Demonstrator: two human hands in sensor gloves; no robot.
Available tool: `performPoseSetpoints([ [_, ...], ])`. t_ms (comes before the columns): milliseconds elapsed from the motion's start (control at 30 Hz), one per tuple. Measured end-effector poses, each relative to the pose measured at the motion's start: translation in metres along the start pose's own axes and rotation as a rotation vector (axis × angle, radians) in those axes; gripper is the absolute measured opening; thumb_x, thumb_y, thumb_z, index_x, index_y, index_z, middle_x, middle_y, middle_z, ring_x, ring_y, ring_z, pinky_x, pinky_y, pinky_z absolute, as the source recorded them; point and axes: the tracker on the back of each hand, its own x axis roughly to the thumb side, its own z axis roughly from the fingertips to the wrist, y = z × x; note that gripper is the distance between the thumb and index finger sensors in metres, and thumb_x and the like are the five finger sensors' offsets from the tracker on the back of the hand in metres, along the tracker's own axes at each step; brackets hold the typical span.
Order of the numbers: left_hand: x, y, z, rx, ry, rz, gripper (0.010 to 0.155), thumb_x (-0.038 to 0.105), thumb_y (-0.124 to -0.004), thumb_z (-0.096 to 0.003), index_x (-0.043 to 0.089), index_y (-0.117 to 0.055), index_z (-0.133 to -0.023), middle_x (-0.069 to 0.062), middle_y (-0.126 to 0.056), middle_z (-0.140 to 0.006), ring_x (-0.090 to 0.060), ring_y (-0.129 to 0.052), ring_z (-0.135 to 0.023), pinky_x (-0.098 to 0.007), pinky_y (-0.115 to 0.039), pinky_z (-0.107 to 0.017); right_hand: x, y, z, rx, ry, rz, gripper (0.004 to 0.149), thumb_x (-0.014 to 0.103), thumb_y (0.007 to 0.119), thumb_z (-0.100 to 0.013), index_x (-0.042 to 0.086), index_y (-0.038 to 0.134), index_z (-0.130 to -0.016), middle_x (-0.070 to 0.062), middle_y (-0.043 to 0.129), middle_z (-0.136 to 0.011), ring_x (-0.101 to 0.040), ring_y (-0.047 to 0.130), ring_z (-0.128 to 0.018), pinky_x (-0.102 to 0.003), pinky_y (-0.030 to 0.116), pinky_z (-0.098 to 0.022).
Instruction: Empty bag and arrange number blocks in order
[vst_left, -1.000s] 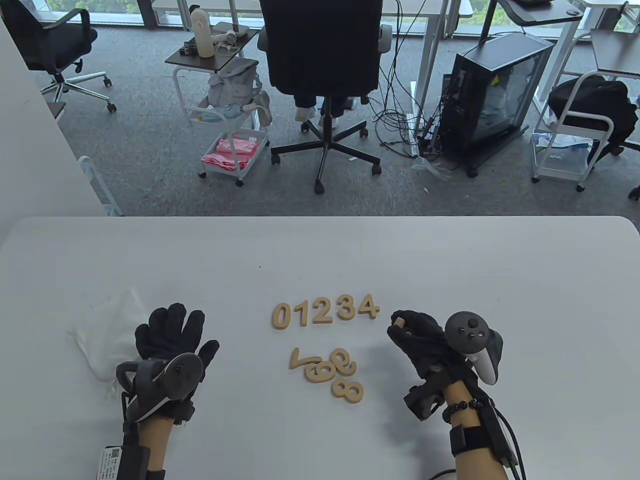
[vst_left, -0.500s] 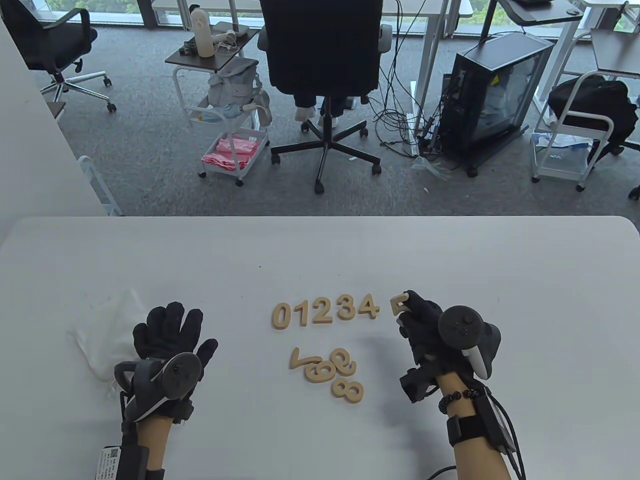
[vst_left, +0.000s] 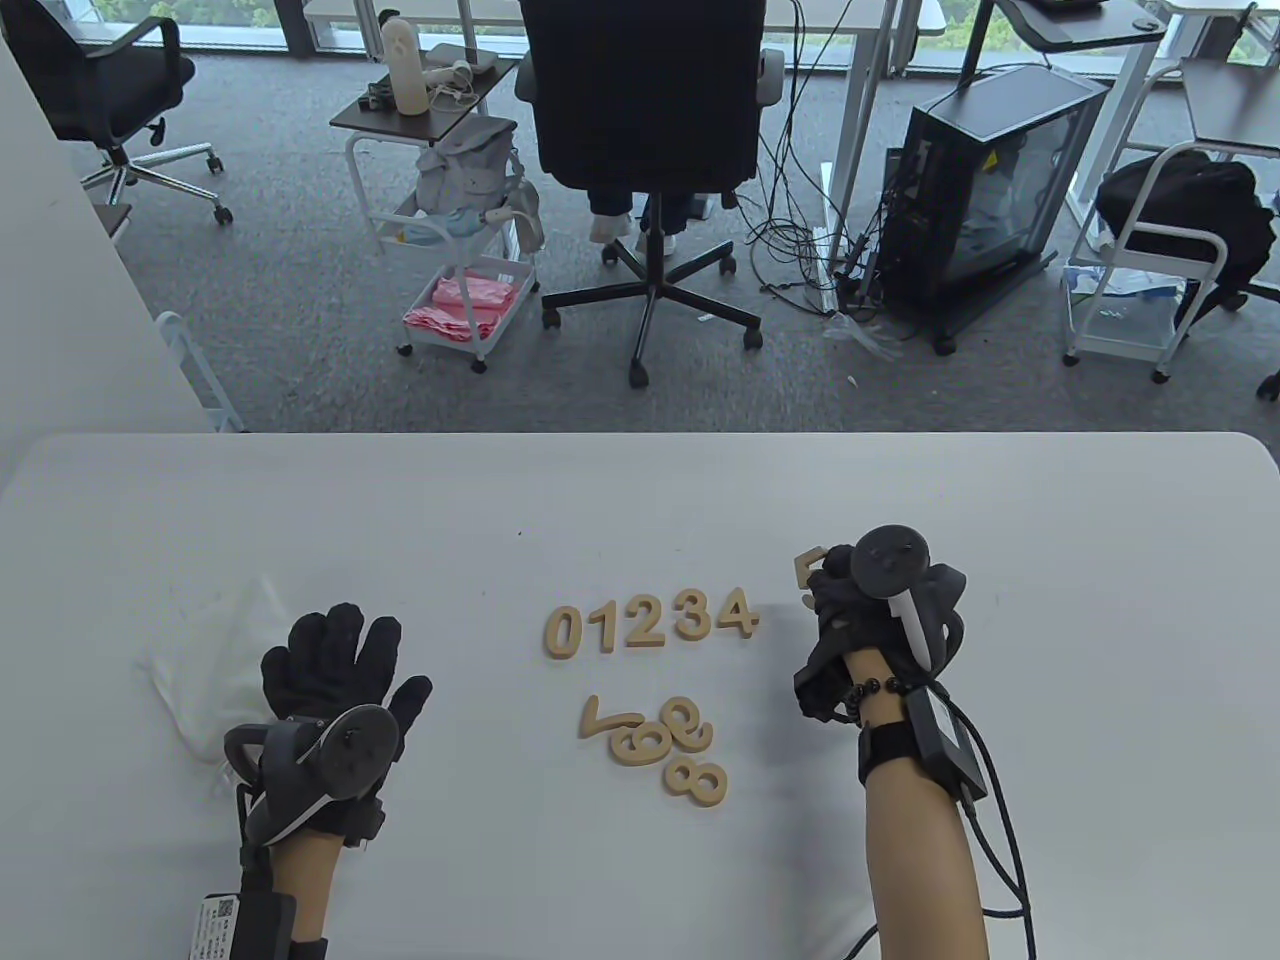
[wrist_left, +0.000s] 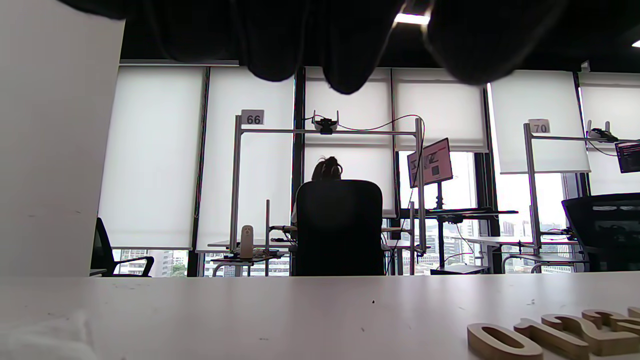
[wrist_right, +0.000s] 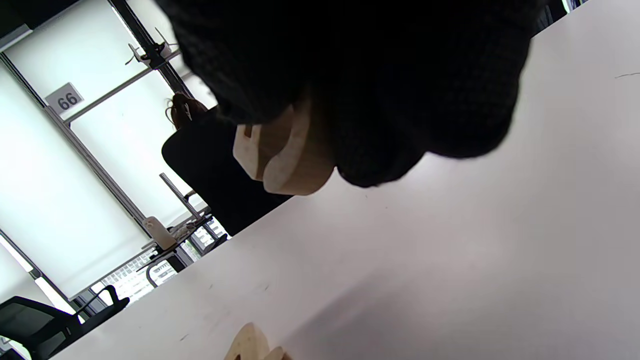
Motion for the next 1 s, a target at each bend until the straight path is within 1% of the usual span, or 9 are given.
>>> performPoseSetpoints([
  [233,0.000,0.000,0.000,0.000,0.003,0.002,0.068,0.053,-0.073,-0.0513,0.015,-0.068,-0.107,-0.028,-0.058,-0.114,-0.064,-0.062,-0.100,-0.081,-0.049,-0.065,0.006,0.036,-0.014,0.053,0.063,0.102,0.046,0.026,0.089,-0.046,0.007,0.087,-0.088,-0.019,0.091,-0.076,-0.026,0.109,-0.043,-0.030,0.102,-0.028],
  [367,0.000,0.001,0.000,-0.003,0.004,0.003,0.067,0.053,-0.073,-0.0514,0.015,-0.069,-0.107,-0.029,-0.058,-0.113,-0.064,-0.062,-0.100,-0.081,-0.049,-0.065,0.009,0.050,-0.017,0.080,0.077,0.127,0.046,0.026,0.090,-0.046,0.005,0.088,-0.087,-0.020,0.092,-0.075,-0.027,0.110,-0.041,-0.030,0.102,-0.027],
  [500,0.000,0.001,0.000,0.003,0.004,0.007,0.067,0.053,-0.073,-0.0514,0.015,-0.068,-0.107,-0.029,-0.058,-0.113,-0.064,-0.062,-0.100,-0.081,-0.049,-0.065,0.012,0.057,-0.019,0.084,0.087,0.188,0.046,0.025,0.090,-0.045,0.004,0.089,-0.086,-0.021,0.093,-0.074,-0.027,0.111,-0.040,-0.030,0.103,-0.027],
  [567,0.000,0.001,0.000,0.001,0.005,0.006,0.068,0.053,-0.073,-0.0513,0.015,-0.069,-0.107,-0.028,-0.058,-0.113,-0.064,-0.062,-0.100,-0.081,-0.049,-0.065,0.014,0.060,-0.020,0.062,0.086,0.216,0.045,0.025,0.090,-0.045,0.004,0.089,-0.085,-0.021,0.094,-0.072,-0.027,0.111,-0.039,-0.030,0.103,-0.026],
  [633,-0.001,0.001,0.000,0.001,0.007,0.010,0.067,0.053,-0.073,-0.0514,0.015,-0.069,-0.107,-0.028,-0.058,-0.113,-0.064,-0.062,-0.100,-0.081,-0.049,-0.065,0.015,0.061,-0.021,0.064,0.083,0.244,0.045,0.025,0.090,-0.045,0.003,0.090,-0.085,-0.022,0.095,-0.071,-0.028,0.112,-0.038,-0.031,0.103,-0.026],
  [867,0.000,0.001,0.000,-0.004,0.009,0.007,0.067,0.053,-0.073,-0.0513,0.015,-0.069,-0.107,-0.029,-0.058,-0.113,-0.064,-0.062,-0.099,-0.081,-0.049,-0.065,0.019,0.068,-0.024,0.053,0.053,0.358,0.043,0.026,0.089,-0.045,0.003,0.092,-0.082,-0.021,0.097,-0.068,-0.025,0.110,-0.035,-0.031,0.101,-0.025],
  [933,0.000,0.001,0.000,-0.004,0.009,0.007,0.067,0.053,-0.073,-0.0514,0.015,-0.069,-0.107,-0.029,-0.058,-0.114,-0.064,-0.062,-0.100,-0.081,-0.049,-0.065,0.020,0.071,-0.024,0.048,0.042,0.402,0.041,0.025,0.090,-0.045,0.005,0.092,-0.081,-0.019,0.097,-0.067,-0.021,0.109,-0.035,-0.029,0.101,-0.024],
  [1000,0.000,0.001,0.000,-0.005,0.008,0.004,0.067,0.053,-0.073,-0.0514,0.015,-0.069,-0.107,-0.028,-0.058,-0.114,-0.064,-0.062,-0.100,-0.081,-0.049,-0.065,0.021,0.072,-0.024,0.040,0.019,0.420,0.041,0.025,0.089,-0.045,0.005,0.092,-0.081,-0.018,0.097,-0.067,-0.021,0.108,-0.035,-0.029,0.100,-0.024],
])
